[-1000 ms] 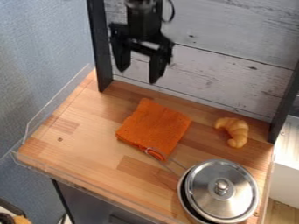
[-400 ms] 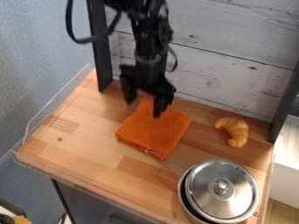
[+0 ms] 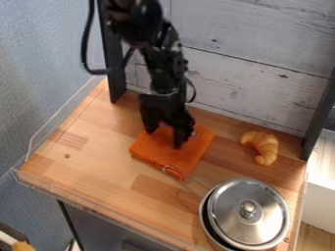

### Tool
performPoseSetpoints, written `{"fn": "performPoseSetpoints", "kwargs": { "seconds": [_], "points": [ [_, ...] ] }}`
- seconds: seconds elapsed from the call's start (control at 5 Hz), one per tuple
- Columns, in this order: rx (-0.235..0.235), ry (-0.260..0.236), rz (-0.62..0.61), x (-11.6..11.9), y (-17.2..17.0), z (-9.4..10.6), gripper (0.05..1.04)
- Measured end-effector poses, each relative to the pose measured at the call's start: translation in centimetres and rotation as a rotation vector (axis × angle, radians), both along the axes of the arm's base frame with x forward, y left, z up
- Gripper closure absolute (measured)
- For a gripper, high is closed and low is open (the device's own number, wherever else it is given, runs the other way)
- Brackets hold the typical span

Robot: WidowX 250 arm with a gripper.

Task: Move the orange cloth beside the pot

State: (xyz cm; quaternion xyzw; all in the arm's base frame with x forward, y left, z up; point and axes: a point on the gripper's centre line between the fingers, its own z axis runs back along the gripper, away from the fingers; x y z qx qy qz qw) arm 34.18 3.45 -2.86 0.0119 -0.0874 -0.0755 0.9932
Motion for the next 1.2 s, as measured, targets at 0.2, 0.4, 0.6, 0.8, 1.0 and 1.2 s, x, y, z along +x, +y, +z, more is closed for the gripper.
{"fn": "performPoseSetpoints", "kwargs": {
  "seconds": [0.2,0.4,0.6,0.8,1.0,1.2],
  "points": [
    [-0.058,-0.026,-0.004,-0.1,0.1,-0.7,0.083],
    [-0.068,-0.024,-0.002,-0.7,0.4,-1.0,0.083],
    [-0.031,-0.003,0.021,-1.2,1.0,-1.2,0.083],
    [0.003,0.025,0.039,-2.4,1.5,-1.2,0.084],
    [0.017,0.055,0.053,-3.7,1.7,-1.3,0.084],
    [0.013,0.082,0.084,-5.3,2.2,-1.3,0.084]
  ]
}}
